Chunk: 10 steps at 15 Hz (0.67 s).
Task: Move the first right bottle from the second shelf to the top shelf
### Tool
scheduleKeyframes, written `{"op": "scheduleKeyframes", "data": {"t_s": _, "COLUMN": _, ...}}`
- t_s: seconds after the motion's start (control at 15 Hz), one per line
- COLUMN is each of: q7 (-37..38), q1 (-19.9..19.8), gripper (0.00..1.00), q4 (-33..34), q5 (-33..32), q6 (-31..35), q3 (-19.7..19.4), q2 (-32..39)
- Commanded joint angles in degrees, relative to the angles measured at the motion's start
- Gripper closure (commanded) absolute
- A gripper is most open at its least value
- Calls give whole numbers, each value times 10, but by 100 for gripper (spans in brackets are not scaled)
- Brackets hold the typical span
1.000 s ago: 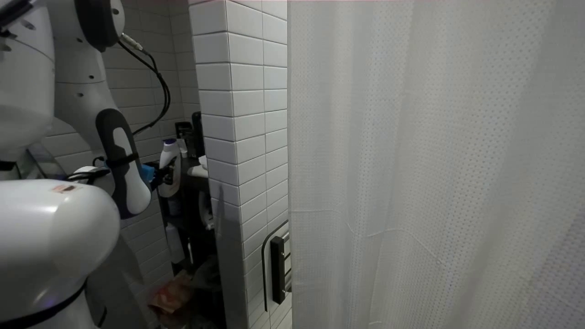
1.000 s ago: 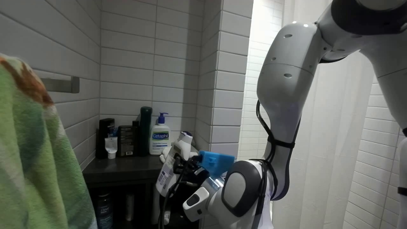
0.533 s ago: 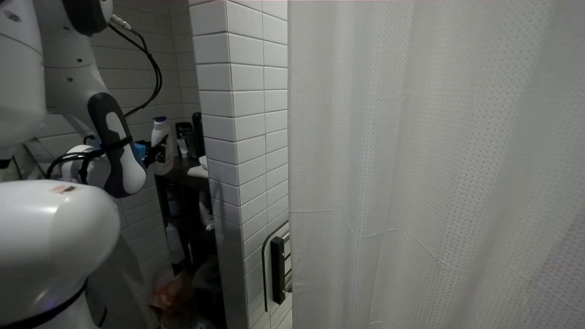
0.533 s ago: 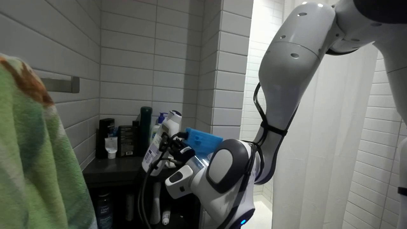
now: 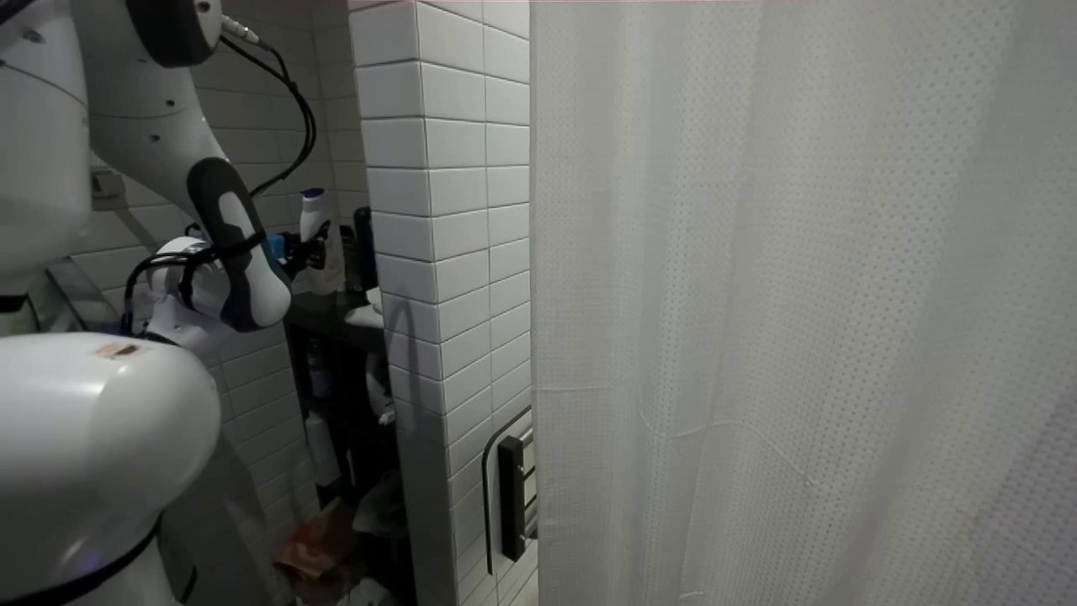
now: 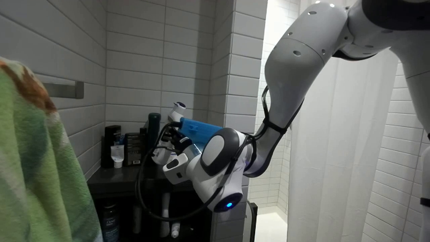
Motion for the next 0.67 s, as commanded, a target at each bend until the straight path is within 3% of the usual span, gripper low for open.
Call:
{"op": "scheduleKeyframes", "data": {"t_s": 0.0, "q7": -47, "q1": -7, "gripper": 94, "q4": 62, "q5": -5, "q6": 45, "q3": -13, "q2": 20}}
{"op": "scheduleKeyframes", "data": {"t_s": 0.2, "q7": -75, "q1": -17, "gripper": 94, "q4": 116, "q5": -11, "q6": 125, "q3": -26, "q2": 33}}
{"op": "scheduleKeyframes", "data": {"t_s": 0.27, "q7": -77, "q1": -50, "gripper": 94, "q4": 143, "q5": -34, "q6": 196, "q3": -12, "q2": 39}}
{"op": "scheduleKeyframes", "data": {"t_s": 0.33, "q7": -81, "q1": -56, "gripper": 94, "q4": 162, "q5": -36, "q6": 237, "q3": -14, "q2": 44}}
{"op": "scheduleKeyframes", "data": {"t_s": 0.4, "q7": -92, "q1": -40, "gripper": 94, "q4": 186, "q5": -15, "q6": 285, "q3": -30, "q2": 44}}
{"op": "scheduleKeyframes", "data": {"t_s": 0.6, "q7": -112, "q1": -51, "gripper": 94, "q4": 239, "q5": -10, "q6": 382, "q3": -43, "q2": 58}}
